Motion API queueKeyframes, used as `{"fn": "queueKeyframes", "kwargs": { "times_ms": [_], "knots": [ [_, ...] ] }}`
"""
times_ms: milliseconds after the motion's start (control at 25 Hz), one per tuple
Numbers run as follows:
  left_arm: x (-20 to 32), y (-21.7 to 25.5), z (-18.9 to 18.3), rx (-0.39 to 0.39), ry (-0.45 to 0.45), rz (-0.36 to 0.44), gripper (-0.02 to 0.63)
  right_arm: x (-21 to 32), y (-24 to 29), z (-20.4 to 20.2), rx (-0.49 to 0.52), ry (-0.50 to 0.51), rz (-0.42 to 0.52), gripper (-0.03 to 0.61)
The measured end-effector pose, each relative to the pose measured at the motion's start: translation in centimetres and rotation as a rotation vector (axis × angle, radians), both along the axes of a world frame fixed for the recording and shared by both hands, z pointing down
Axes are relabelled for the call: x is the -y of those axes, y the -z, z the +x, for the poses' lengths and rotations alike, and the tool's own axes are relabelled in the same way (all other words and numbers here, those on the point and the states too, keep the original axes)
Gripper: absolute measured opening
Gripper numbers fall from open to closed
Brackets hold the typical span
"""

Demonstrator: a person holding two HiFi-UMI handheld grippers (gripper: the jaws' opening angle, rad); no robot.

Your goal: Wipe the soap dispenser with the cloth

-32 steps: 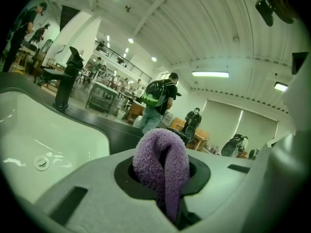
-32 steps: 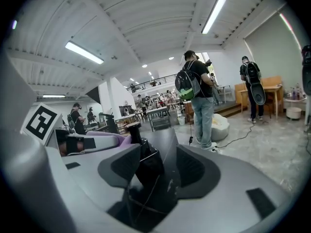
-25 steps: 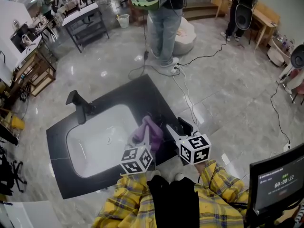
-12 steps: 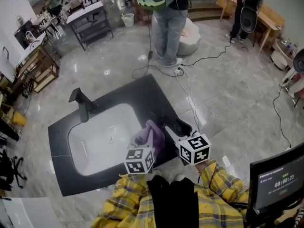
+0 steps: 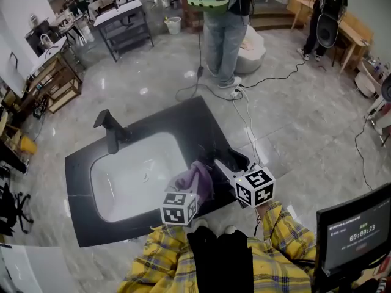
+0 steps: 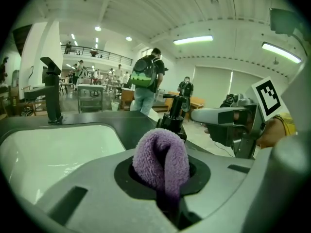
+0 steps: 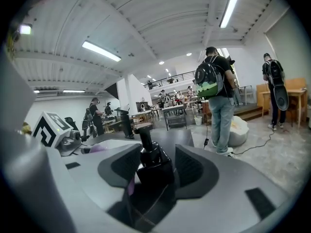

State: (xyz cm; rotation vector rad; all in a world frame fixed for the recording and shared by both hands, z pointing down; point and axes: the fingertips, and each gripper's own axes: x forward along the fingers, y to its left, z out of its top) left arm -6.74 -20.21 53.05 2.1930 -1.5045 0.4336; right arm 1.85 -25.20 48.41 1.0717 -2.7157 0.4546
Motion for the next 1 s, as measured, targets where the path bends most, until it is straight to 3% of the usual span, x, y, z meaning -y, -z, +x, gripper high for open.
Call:
{"fn": "queueKeyframes", "kwargs": {
  "times_ms": [120,320,480,1000],
  "knots": [
    [-0.4,0.2,-0.4,-0.01,0.004,0.003,0.043,0.1,-0.4,-0.5,-0.009,0.042,-0.001,0.213],
    [-0.4,1.7,-1.8,-0.045,0.05,0.056,0.043,-0.4,-0.1,-2.4,-0.064,0.259,0.063,0.213],
    [-0.4,2.9,-2.5,-0.068,0.081,0.098,0.043,-0.3,0.3,-3.3,-0.117,0.376,0.121,0.215],
    [0.0,4.2,-3.8,-0.078,0.129,0.126,0.043,-0.3,-1.4,-5.8,-0.258,0.619,0.156,0.233]
  ]
}}
